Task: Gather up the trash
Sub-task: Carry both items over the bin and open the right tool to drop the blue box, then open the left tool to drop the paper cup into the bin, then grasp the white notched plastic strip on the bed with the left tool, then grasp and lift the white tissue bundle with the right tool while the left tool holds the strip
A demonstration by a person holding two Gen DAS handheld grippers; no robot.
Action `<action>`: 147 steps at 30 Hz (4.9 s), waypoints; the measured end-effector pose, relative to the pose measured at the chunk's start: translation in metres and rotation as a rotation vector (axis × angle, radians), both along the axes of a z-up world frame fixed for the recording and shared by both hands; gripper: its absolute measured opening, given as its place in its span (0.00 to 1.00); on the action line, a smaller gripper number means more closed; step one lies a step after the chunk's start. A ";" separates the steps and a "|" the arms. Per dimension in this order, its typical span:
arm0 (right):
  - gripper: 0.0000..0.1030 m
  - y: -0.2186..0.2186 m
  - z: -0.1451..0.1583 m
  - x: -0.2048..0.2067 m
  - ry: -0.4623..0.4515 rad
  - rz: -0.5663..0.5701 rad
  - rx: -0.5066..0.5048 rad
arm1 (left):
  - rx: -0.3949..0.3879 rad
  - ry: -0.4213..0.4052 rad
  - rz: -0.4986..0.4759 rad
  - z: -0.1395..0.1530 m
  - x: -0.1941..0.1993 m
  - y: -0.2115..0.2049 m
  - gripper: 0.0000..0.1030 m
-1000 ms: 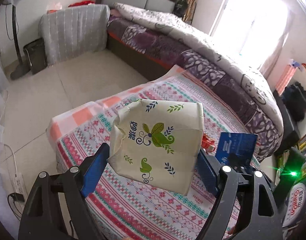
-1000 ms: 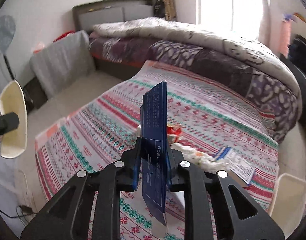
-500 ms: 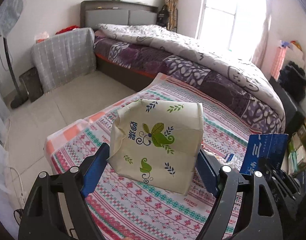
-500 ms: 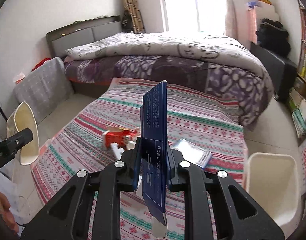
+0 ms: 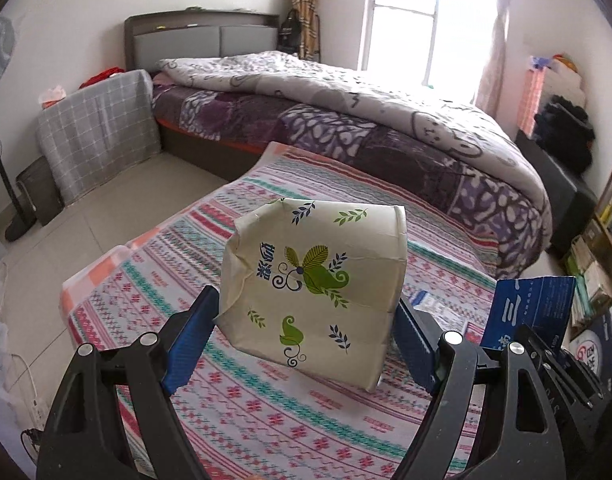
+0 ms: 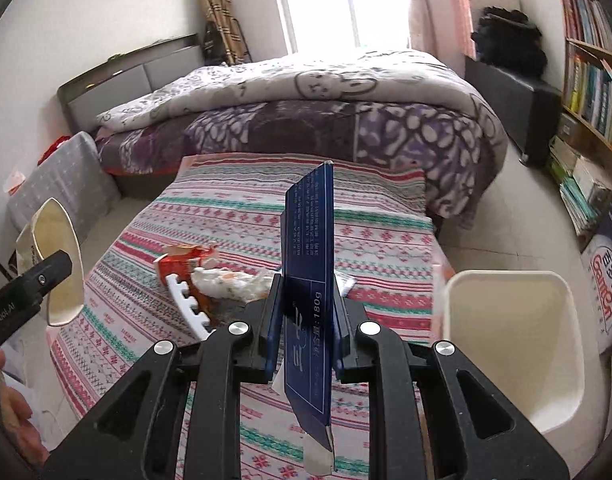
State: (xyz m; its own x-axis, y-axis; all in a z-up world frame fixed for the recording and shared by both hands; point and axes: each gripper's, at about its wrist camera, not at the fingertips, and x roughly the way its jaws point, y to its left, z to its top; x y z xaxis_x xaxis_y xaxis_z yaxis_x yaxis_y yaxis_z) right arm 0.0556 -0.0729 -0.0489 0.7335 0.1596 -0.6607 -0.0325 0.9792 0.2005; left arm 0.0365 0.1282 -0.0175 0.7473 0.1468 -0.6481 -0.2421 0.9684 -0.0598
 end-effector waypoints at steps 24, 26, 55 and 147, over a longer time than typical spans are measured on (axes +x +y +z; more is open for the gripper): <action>0.19 -0.118 -0.004 -0.011 0.058 -0.242 -0.007 | 0.010 0.009 -0.147 -0.017 0.014 -0.093 0.78; 0.20 -0.128 -0.006 -0.013 0.064 -0.264 -0.009 | 0.014 0.007 -0.164 -0.019 0.014 -0.103 0.78; 0.50 -0.266 -0.019 -0.052 0.141 -0.599 0.028 | 0.000 0.021 -0.477 -0.043 0.007 -0.255 0.78; 0.90 0.105 -0.065 0.088 0.109 0.366 -0.398 | -0.211 0.227 0.097 -0.040 0.054 0.091 0.20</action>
State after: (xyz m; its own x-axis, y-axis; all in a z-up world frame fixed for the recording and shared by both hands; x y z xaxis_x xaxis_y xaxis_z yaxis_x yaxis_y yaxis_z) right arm 0.1434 0.0323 -0.1141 0.6010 0.1138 -0.7911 -0.3847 0.9088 -0.1616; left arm 0.0907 0.2187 -0.0574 0.5692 0.0550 -0.8204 -0.3631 0.9120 -0.1908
